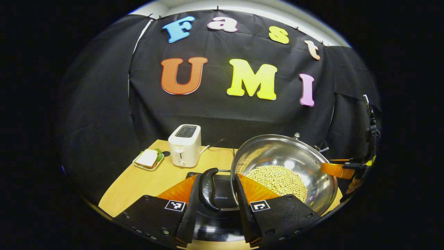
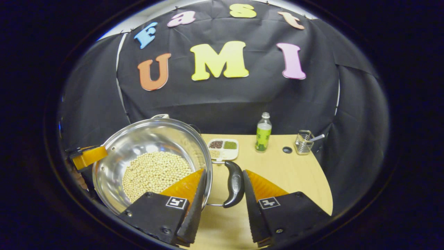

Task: First push the handle of the pot to place it horizontally, then grasp the pot with both hands and set it on the induction cooktop.

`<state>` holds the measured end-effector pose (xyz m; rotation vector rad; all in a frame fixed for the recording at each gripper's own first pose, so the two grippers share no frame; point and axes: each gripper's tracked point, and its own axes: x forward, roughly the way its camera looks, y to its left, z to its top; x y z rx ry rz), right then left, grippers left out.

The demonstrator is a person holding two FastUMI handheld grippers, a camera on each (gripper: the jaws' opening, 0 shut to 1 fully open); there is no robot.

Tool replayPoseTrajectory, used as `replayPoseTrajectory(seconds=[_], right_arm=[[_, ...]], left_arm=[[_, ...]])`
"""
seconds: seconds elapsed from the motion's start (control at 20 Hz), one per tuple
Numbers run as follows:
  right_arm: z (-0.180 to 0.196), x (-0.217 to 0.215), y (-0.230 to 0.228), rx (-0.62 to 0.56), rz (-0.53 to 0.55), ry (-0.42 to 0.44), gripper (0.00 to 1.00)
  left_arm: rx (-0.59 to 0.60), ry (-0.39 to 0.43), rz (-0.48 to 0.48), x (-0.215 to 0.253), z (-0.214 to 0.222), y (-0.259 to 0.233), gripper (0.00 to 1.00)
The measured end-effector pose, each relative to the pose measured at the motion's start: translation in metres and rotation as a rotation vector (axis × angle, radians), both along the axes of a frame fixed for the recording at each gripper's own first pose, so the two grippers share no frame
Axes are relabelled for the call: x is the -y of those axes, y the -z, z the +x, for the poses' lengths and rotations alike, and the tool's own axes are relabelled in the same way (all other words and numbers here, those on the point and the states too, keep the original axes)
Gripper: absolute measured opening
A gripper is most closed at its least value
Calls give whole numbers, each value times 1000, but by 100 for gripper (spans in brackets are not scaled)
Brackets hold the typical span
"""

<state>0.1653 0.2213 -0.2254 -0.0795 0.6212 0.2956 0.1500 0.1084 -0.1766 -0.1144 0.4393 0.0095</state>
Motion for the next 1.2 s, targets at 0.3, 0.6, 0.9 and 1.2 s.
replayPoseTrajectory(seconds=[0.3, 0.6, 0.9, 1.2], right_arm=[[11, -66, 21, -35, -15, -56, 61], [22, -100, 59, -88, -45, -62, 60], [40, -109, 108, -137, -69, -36, 61], [53, -109, 130, -74, -123, -32, 60]], left_arm=[[-25, -76, -12, -59, 6, 18, 53], [-84, -109, -39, -88, 22, 56, 53], [-141, -124, -39, -98, 43, 105, 53], [-179, -126, -71, -99, 61, 139, 53]])
